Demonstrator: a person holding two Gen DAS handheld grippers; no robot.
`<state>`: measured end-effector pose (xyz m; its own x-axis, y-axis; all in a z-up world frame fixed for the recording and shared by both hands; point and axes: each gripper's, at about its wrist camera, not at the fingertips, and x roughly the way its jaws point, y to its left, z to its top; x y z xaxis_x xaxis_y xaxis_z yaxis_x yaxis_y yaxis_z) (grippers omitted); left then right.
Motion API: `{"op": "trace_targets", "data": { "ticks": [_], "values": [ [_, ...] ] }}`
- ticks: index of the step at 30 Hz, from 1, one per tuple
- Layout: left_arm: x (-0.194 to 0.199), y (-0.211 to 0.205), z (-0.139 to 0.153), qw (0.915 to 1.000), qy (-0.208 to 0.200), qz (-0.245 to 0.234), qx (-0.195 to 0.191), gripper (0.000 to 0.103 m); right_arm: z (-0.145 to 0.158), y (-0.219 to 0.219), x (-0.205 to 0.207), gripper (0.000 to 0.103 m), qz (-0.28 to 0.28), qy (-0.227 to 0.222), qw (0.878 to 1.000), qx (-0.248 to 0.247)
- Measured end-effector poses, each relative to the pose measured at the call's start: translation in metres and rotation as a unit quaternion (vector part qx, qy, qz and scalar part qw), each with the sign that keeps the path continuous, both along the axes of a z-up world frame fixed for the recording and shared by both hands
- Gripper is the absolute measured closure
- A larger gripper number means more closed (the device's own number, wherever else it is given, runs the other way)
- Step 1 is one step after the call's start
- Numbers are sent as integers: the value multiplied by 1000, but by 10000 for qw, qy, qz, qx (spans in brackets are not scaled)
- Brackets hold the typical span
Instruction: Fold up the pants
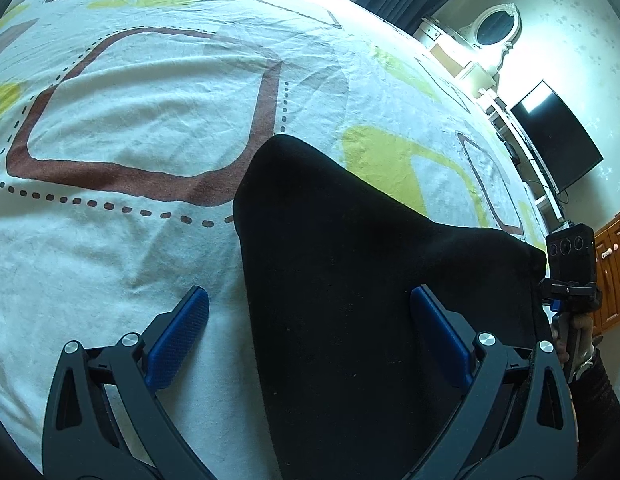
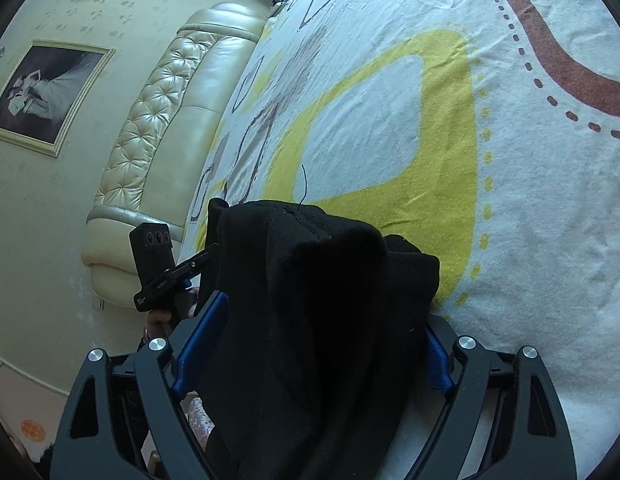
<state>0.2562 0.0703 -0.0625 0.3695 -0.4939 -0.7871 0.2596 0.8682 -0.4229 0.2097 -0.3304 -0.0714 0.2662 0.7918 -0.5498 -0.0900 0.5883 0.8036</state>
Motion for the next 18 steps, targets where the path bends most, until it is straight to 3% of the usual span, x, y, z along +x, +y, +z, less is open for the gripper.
{"op": "trace_targets", "data": {
  "ticks": [4, 6, 8, 9, 13, 18],
  "values": [
    [5, 0, 3, 9996, 152, -220, 34, 3, 0, 0, 1, 29, -62, 49, 10000, 9],
    [7, 2, 5, 9998, 150, -123, -8, 4, -3, -4, 1, 43, -137, 109, 9998, 34],
    [7, 2, 8, 9999, 53, -69, -115, 34, -7, -11, -1, 51, -197, 177, 9996, 118],
    [8, 2, 7, 9992, 131, -129, -346, 52, -8, -12, -2, 56, -189, 170, 9996, 140],
    [6, -1, 12, 9997, 34, -29, -260, 71, -1, -11, -4, 65, -195, 2, 9998, 79],
    [7, -9, 22, 9997, -230, 54, 43, 75, 12, -4, -1, 68, -223, -255, 9993, -159]
  ]
}}
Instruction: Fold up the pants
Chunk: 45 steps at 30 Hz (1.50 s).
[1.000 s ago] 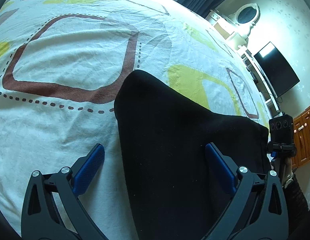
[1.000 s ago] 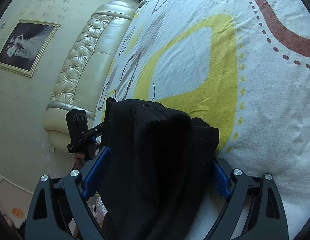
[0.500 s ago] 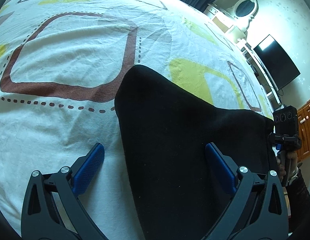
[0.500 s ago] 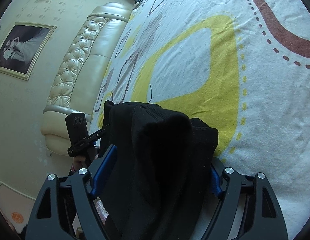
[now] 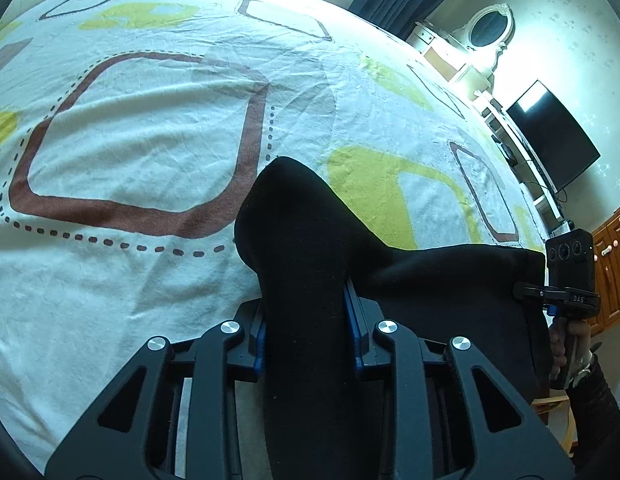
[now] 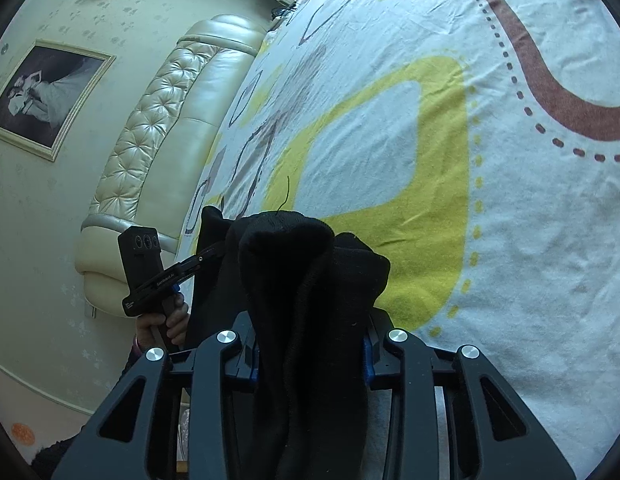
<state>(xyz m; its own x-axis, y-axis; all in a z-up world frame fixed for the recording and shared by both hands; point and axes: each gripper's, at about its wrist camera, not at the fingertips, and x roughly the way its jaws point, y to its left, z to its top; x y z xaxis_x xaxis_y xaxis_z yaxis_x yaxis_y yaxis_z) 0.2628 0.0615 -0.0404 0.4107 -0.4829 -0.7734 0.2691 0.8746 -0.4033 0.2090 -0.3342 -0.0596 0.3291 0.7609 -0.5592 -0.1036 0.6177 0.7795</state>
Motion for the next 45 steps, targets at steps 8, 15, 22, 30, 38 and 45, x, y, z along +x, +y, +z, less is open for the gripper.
{"op": "trace_targets", "data": {
  "ticks": [8, 15, 22, 30, 38, 45],
  "values": [
    [24, -5, 8, 9996, -165, 167, 145, 75, 0, -5, 21, 68, -313, -87, 9994, 122],
    [45, -4, 4, 9996, -86, 251, 79, 75, -4, -8, 42, 68, -436, -88, 9988, 179],
    [58, -5, 1, 9996, -53, 269, 84, 75, -8, -9, 55, 68, -473, -56, 9986, 226],
    [61, -4, -3, 9996, -19, 284, 40, 74, -16, -13, 53, 68, -537, -12, 9980, 338],
    [60, -3, -5, 9996, -9, 288, 28, 73, -20, -15, 50, 68, -586, 26, 9974, 410],
    [54, 3, 0, 9995, -107, 115, -259, 38, -23, -21, 45, 49, -650, 148, 9965, 513]
  ]
}}
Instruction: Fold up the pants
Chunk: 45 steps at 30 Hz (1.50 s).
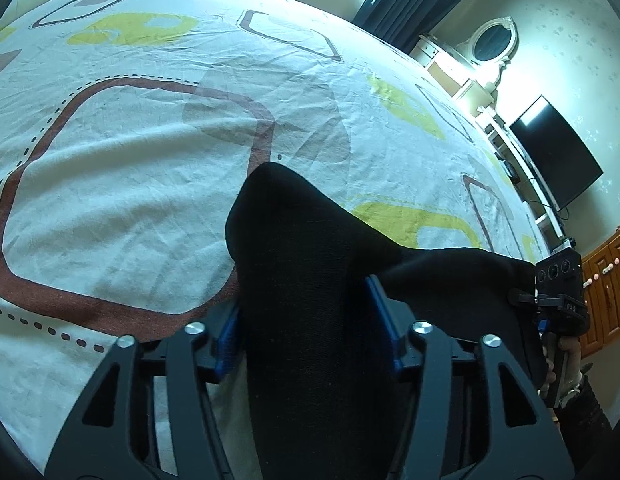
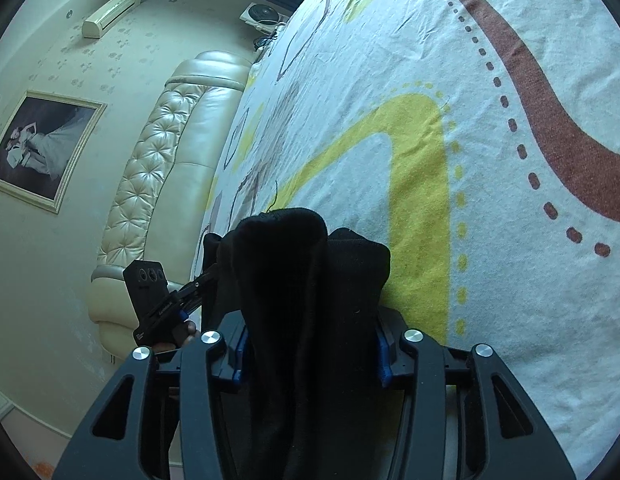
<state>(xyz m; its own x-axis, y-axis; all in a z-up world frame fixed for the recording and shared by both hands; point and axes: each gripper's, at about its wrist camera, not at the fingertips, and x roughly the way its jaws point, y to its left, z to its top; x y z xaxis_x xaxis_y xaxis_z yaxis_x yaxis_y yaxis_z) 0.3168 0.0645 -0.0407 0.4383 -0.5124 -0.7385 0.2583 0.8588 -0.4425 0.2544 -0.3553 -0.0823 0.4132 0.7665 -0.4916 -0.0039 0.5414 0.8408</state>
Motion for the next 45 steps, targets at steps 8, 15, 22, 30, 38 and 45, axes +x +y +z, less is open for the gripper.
{"op": "trace_targets", "data": {
  "ticks": [8, 15, 22, 30, 38, 45],
  "values": [
    [-52, 32, 2, 9975, 262, 30, -660, 24, 11, -12, -48, 29, -44, 120, 9999, 76],
    [-124, 43, -18, 9912, 681, 51, -1130, 19, 4, 2, -100, 26, 140, 247, 9988, 387],
    [-136, 30, -25, 9914, 623, 352, -1092, 28, 6, 26, -98, 38, -23, 291, 9995, -107],
    [-139, 17, -19, 9965, 375, 476, -574, 57, -4, 25, -107, 58, -308, 341, 9989, -51],
    [-141, 18, -17, 9957, 414, 599, -573, 61, -1, 25, -105, 59, -421, 295, 9987, -67],
    [-141, 18, -16, 9958, 434, 608, -525, 61, -4, 20, -106, 59, -469, 297, 9985, 1]
  ]
}}
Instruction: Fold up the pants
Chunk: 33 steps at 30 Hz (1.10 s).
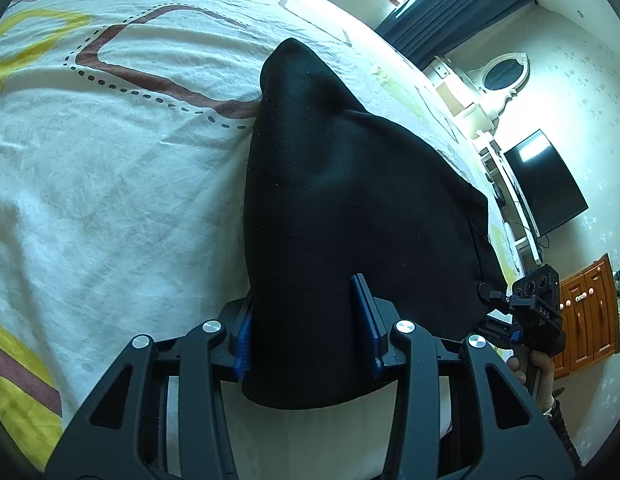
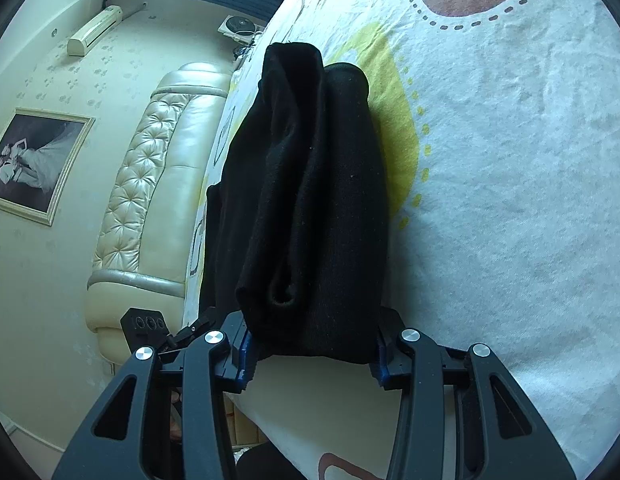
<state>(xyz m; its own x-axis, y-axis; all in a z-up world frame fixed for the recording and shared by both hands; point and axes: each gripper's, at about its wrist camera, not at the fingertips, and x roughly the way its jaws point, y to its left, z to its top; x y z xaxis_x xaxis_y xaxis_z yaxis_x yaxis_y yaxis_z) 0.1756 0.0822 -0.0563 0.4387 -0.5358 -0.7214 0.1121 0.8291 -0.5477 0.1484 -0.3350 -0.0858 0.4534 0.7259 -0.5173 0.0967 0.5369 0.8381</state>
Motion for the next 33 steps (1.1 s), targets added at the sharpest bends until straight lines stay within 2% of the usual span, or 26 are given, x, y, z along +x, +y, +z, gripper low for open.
{"op": "trace_targets", "data": {
  "ticks": [9, 14, 33],
  "values": [
    [-2, 6, 5, 9997, 178, 14, -179, 67, 3, -10, -6, 61, 16, -6, 9999, 150],
    [-9, 5, 9, 9998, 160, -63, -32, 67, 5, -12, -15, 61, 81, 1, 9998, 169],
    [-48, 9, 9, 9996, 145, -232, 118, 67, -4, -21, -57, 61, 189, 99, 9992, 338]
  ]
}}
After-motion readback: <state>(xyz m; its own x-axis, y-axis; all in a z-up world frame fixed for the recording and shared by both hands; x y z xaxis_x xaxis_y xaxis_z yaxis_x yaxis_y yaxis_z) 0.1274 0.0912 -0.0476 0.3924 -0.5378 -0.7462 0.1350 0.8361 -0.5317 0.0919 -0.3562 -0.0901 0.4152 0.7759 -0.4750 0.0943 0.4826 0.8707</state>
